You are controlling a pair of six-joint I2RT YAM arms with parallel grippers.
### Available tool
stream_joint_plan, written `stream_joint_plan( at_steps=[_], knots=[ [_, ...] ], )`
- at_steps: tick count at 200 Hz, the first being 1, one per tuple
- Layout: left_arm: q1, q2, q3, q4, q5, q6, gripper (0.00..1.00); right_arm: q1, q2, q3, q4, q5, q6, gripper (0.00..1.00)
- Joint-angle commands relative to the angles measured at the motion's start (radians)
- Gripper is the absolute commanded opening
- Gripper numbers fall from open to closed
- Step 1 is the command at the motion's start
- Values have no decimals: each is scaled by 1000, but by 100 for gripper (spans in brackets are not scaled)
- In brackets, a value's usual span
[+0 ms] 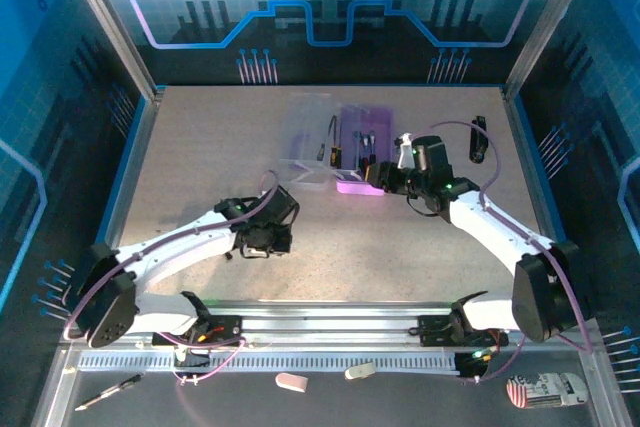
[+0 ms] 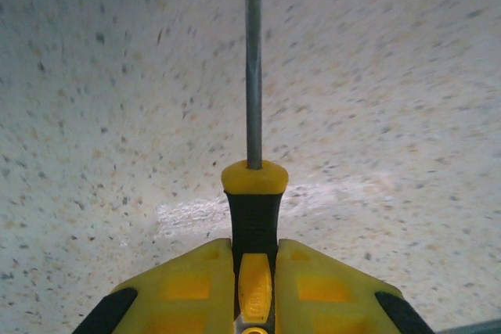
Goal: Pack the tool kit
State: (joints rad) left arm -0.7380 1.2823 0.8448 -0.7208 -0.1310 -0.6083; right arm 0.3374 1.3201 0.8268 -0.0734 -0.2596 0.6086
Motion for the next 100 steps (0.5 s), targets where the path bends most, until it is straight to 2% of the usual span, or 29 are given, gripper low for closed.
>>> stream_joint_plan(
  at_steps=[1, 22, 46, 65, 100],
  knots=[
    [-8, -89, 85, -115, -65, 122, 12, -59, 3, -50, 211, -101, 52, 46],
    [-9, -151, 147, -159, -115, 158, 12, -105, 85, -139, 525, -259, 172, 45],
    [-8, -169, 192, -123, -137, 162, 12, -113, 111, -261, 773, -275, 221, 46],
    [-8, -137, 201, -47, -122, 158, 12, -124, 94, -316, 848, -266, 230, 46],
    [-27, -53, 221, 104, -102, 145, 11, -138, 59, -354, 821, -212, 203, 45]
  ],
)
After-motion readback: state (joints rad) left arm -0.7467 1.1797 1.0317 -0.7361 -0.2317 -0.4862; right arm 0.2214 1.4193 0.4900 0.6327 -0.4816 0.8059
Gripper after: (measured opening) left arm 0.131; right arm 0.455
